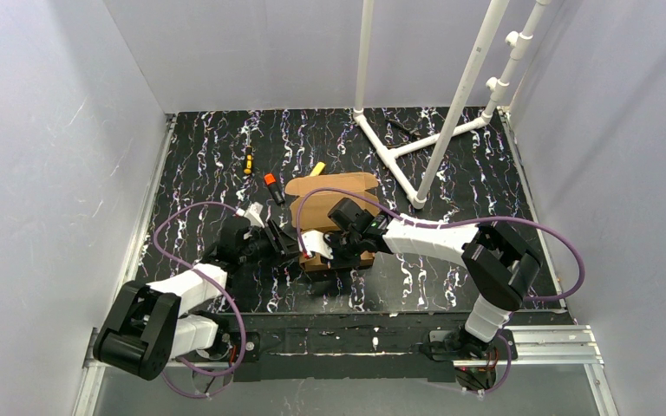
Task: Fold the paper box
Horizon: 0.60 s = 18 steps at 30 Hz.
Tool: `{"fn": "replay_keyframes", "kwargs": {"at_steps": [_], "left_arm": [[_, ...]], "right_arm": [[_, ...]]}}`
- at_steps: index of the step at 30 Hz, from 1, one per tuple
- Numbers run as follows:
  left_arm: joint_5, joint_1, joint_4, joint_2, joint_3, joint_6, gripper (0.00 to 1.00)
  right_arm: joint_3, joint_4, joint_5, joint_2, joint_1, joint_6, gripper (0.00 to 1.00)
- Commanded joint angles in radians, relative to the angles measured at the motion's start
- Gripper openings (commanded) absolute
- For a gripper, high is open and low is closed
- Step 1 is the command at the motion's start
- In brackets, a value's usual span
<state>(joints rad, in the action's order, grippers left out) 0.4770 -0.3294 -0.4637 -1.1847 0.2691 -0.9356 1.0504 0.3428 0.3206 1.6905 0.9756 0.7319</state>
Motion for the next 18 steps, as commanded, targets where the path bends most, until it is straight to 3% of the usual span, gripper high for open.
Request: {"fn": "replay_keyframes", "kwargs": {"at_steps": [1,7,18], "left_arm": [[0.023,-0.002,-0.001,-0.013,0.046,-0.008,0.40],[-0.010,-0.026,0.046,-0.015,0.066,-0.033,0.40],[-0.289,-0.158,0.547,-0.031,0.294,0.072,0.39]], "right_arm": [[0.012,0.003,0.021,0.017,-0.002,-0.014,0.05],[0.014,0.005,0.023,0.020,-0.002,-0.013,0.05],[0.016,0.005,0.027,0.021,-0.002,-0.014,0.04]]}}
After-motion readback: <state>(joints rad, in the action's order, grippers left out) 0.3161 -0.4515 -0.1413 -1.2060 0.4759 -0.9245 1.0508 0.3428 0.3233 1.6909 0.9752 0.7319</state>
